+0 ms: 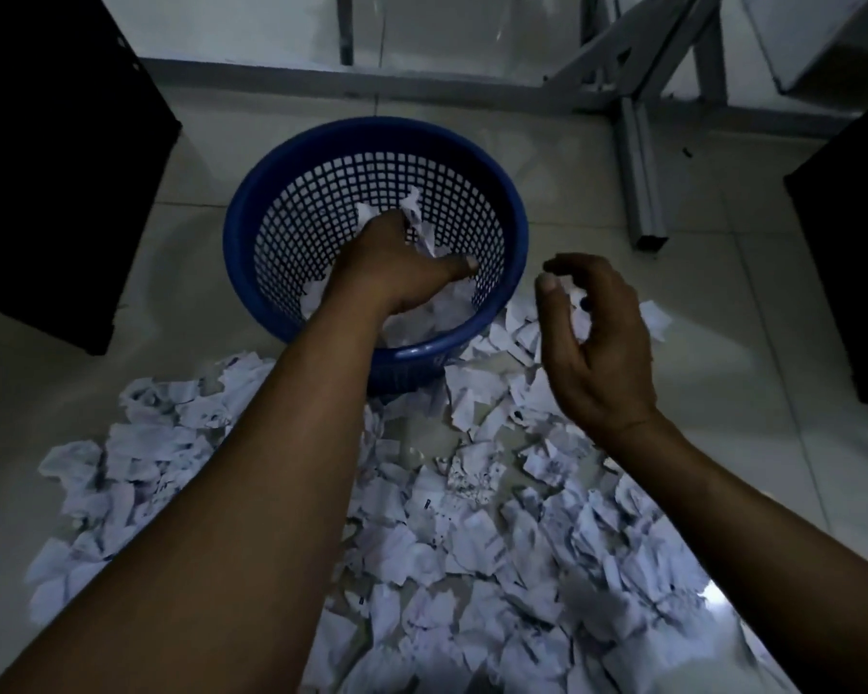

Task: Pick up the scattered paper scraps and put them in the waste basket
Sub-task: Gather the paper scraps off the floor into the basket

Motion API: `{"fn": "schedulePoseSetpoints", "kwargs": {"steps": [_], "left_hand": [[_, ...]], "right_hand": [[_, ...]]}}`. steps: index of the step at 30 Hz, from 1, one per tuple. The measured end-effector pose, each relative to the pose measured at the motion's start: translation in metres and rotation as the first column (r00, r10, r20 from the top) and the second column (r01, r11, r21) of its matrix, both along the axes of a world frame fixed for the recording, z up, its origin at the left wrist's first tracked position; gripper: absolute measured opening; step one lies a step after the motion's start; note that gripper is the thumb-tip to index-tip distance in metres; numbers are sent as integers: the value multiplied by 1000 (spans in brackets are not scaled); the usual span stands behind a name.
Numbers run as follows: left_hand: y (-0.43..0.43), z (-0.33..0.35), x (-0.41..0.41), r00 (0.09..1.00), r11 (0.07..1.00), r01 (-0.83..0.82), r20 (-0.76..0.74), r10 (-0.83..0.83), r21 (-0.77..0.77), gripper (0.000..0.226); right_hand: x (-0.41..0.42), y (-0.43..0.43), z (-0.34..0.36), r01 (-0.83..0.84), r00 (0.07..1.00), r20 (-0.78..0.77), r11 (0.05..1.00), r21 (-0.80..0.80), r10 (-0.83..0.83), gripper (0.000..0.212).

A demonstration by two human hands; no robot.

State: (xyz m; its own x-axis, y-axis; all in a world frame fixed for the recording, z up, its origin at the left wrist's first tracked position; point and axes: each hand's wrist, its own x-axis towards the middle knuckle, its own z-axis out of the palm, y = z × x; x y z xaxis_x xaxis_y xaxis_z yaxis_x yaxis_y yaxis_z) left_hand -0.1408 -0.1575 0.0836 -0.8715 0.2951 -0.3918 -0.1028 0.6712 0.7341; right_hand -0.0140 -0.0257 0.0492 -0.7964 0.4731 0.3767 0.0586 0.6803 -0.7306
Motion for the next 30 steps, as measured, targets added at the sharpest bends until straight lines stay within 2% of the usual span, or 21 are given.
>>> {"fn": "schedulePoseSetpoints", "kwargs": {"steps": [3,6,11,15,17,19,21,23,26,28,30], "left_hand": [[0,2,2,998,997,53,-20,-54,-50,81],[-3,2,3,991,985,118,-52,-125,-124,77],[-8,4,4,989,974,76,-104,-100,-213,53],[3,9,14,964,961,-50,-266,-26,-273,34],[17,11,23,910,970,-83,-413,-19,-229,33],[35,11,34,821,984,-65,-570,-43,-168,31],[54,9,46,733,993,18,-674,-92,-116,30],[74,5,65,683,985,144,-710,-170,-97,32],[99,-13,100,695,928,363,-638,-332,-88,32],[113,-35,124,704,854,508,-516,-487,-112,30],[117,-60,143,677,765,622,-377,-632,-168,28]], "right_hand": [[7,17,-16,145,983,131,982,-125,-128,15],[27,32,-40,245,942,270,958,-149,-199,19],[65,54,-91,385,813,491,922,-48,-313,47],[86,63,-101,519,647,614,851,80,-452,41],[91,68,-104,585,577,632,801,122,-518,38],[95,75,-107,627,532,639,766,143,-555,39],[98,80,-111,642,517,645,754,143,-563,40],[103,87,-113,656,505,646,741,144,-573,40],[116,95,-116,674,479,647,721,162,-593,43],[131,103,-119,694,434,660,695,189,-613,48],[145,111,-122,690,403,700,698,190,-589,55]]}}
